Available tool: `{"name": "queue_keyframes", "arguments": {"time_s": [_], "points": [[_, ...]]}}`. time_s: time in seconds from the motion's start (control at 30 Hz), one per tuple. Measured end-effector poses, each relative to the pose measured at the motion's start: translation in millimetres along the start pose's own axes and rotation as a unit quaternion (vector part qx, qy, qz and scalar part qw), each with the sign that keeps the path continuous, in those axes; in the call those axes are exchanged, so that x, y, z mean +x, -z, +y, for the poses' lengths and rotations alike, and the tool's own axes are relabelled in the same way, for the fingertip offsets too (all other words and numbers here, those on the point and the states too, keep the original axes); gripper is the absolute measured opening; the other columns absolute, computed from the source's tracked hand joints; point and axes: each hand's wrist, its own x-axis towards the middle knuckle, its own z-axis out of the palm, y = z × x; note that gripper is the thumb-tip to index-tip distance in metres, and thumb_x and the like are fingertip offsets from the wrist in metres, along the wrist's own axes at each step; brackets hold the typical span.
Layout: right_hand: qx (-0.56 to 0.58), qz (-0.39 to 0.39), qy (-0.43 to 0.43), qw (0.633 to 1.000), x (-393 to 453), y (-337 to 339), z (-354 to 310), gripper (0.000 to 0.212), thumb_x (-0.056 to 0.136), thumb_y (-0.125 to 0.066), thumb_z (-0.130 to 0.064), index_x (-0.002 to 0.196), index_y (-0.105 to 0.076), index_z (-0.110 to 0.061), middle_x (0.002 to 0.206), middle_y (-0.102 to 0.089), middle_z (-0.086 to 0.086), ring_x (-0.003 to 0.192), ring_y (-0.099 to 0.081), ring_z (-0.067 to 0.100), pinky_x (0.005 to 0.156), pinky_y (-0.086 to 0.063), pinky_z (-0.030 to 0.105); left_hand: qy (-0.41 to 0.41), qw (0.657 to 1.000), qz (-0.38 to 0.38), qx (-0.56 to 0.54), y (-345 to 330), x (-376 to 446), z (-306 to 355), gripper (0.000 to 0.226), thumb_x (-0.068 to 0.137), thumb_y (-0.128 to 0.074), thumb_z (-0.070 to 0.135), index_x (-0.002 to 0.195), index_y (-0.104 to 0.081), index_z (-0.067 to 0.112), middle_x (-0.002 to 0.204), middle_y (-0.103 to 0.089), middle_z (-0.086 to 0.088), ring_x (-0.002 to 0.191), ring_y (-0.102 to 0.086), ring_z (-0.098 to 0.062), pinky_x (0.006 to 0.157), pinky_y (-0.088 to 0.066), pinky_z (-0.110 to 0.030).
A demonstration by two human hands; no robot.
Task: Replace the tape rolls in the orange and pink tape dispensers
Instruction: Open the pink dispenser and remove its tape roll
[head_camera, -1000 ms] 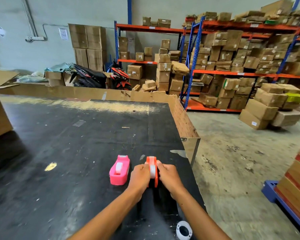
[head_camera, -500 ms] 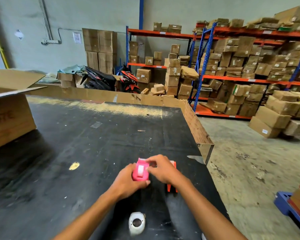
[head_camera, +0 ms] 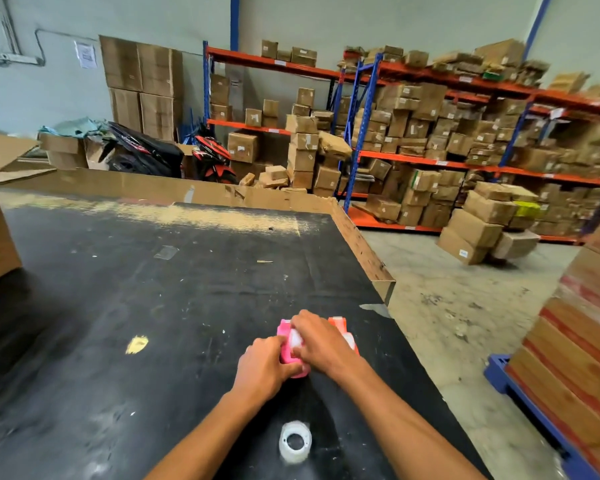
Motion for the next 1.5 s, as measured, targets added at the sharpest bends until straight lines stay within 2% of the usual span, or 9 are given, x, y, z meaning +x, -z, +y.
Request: {"name": "queue_keyframes", "arguments": {"time_s": [0.17,0.33,0.4,0.5,0.6,0.77,1.07,1.33,1.5], "points": [[0.122,0.143,-0.035,0.982,-18,3,10,0.031,0.08,-0.063,-0.015,0.11,-0.061,-0.011,0.111,-0.059,0.008,0.1,-0.058,0.026,0.085,-0.047,0.036,0.003,0.998,-0.042,-0.041,8,4,-2,0.058,0.062,-0.073,0.058,0.103,-0.059,0.02,0.1,-0.069,0.0,0.094,-0.064,-0.023,0.076,-0.05,-0.035],[0.219,0.185,-0.052,0.957,-46,13,14,0.038,0.073,-0.076,-0.017,0.11,-0.067,-0.017,0.101,-0.062,0.01,0.085,-0.063,0.021,0.077,-0.053,0.03,-0.021,0.978,0.031,-0.205,21,-3,-5,0.047,0.081,-0.072,0.025,0.125,-0.059,0.011,0.119,-0.064,-0.005,0.109,-0.059,-0.02,0.097,-0.047,-0.032],[0.214,0.183,-0.045,0.958,-57,14,12,0.04,0.073,-0.077,-0.015,0.112,-0.067,-0.017,0.101,-0.063,0.009,0.085,-0.063,0.02,0.075,-0.051,0.026,0.027,0.942,0.009,-0.334,29,-11,7,0.023,0.088,-0.064,0.027,0.098,-0.073,0.008,0.093,-0.072,-0.006,0.086,-0.067,-0.023,0.086,-0.054,-0.035],[0.228,0.188,-0.025,0.955,-71,10,-1,0.04,0.074,-0.075,-0.012,0.113,-0.068,-0.018,0.101,-0.063,0.01,0.081,-0.064,0.013,0.07,-0.051,0.019,0.067,0.896,-0.08,-0.431,31,-27,21,0.038,0.088,-0.063,0.031,0.074,-0.073,-0.003,0.075,-0.073,-0.021,0.07,-0.063,-0.023,0.076,-0.057,-0.04],[0.274,0.21,-0.03,0.938,-83,3,-12,0.038,0.077,-0.072,-0.007,0.115,-0.069,-0.016,0.096,-0.062,0.007,0.077,-0.061,0.001,0.067,-0.047,0.007,0.071,0.888,-0.078,-0.447,30,-42,27,0.032,0.086,-0.067,0.025,0.08,-0.075,-0.005,0.089,-0.073,-0.031,0.07,-0.066,-0.021,0.082,-0.058,-0.044],[0.329,0.248,-0.076,0.908,-102,-2,-19,0.037,0.082,-0.068,-0.004,0.118,-0.066,-0.012,0.094,-0.07,0.003,0.067,-0.061,-0.006,0.064,-0.047,0.005,0.065,0.853,-0.098,-0.508,23,-52,27,0.022,0.086,-0.067,0.009,0.083,-0.073,-0.012,0.093,-0.073,-0.031,0.07,-0.07,-0.015,0.066,-0.059,-0.015],[0.356,0.241,-0.099,0.897,-134,13,-6,0.029,0.077,-0.076,-0.005,0.106,-0.073,-0.009,0.094,-0.076,0.008,0.083,-0.071,0.017,0.076,-0.056,0.022,0.065,0.789,-0.205,-0.576,24,-61,27,0.018,0.085,-0.065,0.008,0.089,-0.074,-0.007,0.082,-0.076,-0.018,0.067,-0.074,-0.02,0.065,-0.061,-0.018],[0.09,-0.042,-0.113,0.989,-152,-7,19,0.035,0.075,-0.071,-0.015,0.11,-0.067,-0.021,0.077,-0.071,-0.003,0.076,-0.065,0.014,0.079,-0.053,0.029,0.065,0.829,-0.176,-0.527,32,-68,20,0.006,0.081,-0.069,-0.002,0.084,-0.073,0.001,0.082,-0.071,-0.016,0.069,-0.069,-0.017,0.064,-0.059,-0.015],[0.052,-0.069,-0.116,0.99,-147,1,20,0.033,0.072,-0.072,-0.026,0.105,-0.068,-0.027,0.081,-0.075,-0.002,0.067,-0.059,0.01,0.065,-0.05,0.022,0.071,0.82,-0.176,-0.541,40,-71,12,0.009,0.085,-0.065,0.0,0.084,-0.074,0.0,0.085,-0.073,-0.015,0.073,-0.069,-0.017,0.066,-0.059,-0.014]]}}
